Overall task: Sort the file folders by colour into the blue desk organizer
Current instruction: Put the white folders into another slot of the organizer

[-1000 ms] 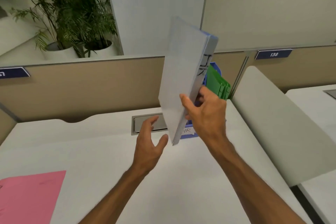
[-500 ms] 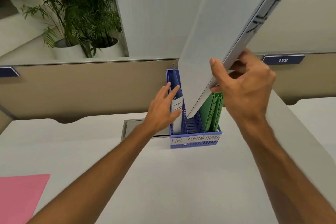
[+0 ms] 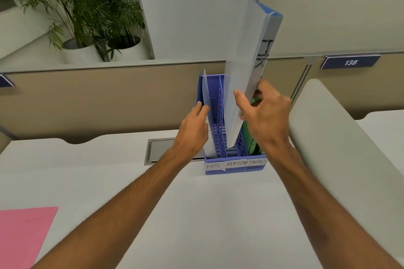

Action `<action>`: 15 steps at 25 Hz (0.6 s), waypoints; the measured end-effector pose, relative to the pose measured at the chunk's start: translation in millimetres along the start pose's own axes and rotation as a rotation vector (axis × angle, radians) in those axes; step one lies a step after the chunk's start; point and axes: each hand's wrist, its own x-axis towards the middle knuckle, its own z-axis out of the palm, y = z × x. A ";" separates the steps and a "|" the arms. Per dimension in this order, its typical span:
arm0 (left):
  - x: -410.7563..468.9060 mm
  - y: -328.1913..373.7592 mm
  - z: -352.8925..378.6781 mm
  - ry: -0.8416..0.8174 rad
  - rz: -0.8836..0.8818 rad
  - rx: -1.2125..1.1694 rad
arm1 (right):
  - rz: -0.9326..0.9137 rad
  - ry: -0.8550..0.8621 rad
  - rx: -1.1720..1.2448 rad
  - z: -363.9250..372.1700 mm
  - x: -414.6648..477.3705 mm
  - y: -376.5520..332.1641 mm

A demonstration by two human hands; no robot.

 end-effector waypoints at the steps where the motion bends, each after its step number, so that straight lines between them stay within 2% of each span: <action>1: 0.5 -0.9 -0.9 -0.002 -0.002 0.005 | 0.011 -0.023 -0.011 7.1 -1.9 4.1; 4: 2.2 -2.0 -0.1 -0.024 -0.004 0.015 | 0.027 -0.033 -0.035 17.5 -9.5 9.6; 8: 4.8 -4.7 7.1 -0.011 -0.017 0.041 | -0.046 0.108 -0.027 5.6 -16.8 0.4; 15: 8.1 -7.0 12.2 -0.045 -0.031 0.093 | -0.156 0.197 0.021 -18.3 -19.2 -26.3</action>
